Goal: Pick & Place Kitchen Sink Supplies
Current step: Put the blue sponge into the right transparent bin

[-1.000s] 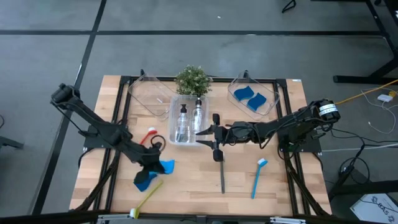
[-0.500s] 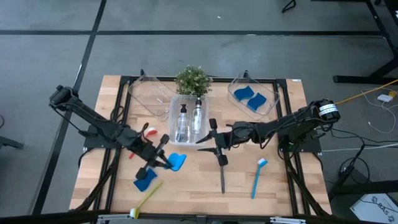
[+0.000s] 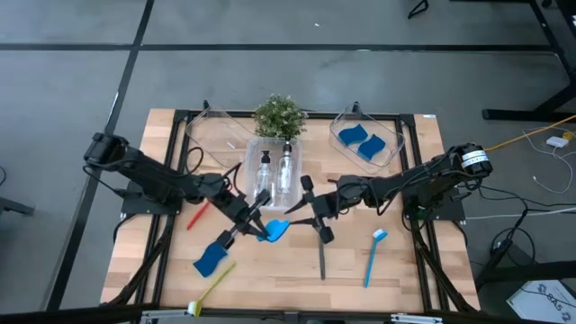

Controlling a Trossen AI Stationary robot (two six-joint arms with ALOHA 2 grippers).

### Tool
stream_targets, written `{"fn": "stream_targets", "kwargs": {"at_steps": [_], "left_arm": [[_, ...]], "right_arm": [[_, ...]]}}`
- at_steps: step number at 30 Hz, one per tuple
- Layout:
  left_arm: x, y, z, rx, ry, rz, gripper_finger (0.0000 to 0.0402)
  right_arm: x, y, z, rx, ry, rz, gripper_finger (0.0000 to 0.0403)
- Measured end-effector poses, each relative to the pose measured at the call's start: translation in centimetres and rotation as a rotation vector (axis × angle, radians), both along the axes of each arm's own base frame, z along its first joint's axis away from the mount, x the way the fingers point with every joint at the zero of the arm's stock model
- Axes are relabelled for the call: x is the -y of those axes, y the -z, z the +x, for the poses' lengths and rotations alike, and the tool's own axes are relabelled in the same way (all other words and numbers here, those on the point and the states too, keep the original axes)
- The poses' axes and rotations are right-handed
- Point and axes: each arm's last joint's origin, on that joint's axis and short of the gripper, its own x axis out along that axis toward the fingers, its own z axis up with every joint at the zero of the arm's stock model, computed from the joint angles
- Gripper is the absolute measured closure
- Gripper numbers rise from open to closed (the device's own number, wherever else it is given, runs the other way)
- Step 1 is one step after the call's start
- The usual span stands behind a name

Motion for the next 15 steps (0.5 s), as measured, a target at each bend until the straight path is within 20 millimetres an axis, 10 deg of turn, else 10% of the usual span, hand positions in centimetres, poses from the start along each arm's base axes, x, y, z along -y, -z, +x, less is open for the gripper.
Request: {"fn": "stream_targets", "kwargs": {"at_steps": [15], "left_arm": [[-1.2,1.1,1.4,0.023,0.043,-0.047,0.0399]], "right_arm": [[-0.2,-0.9,-0.1,0.094,-0.078,0.017,0.0270]]}}
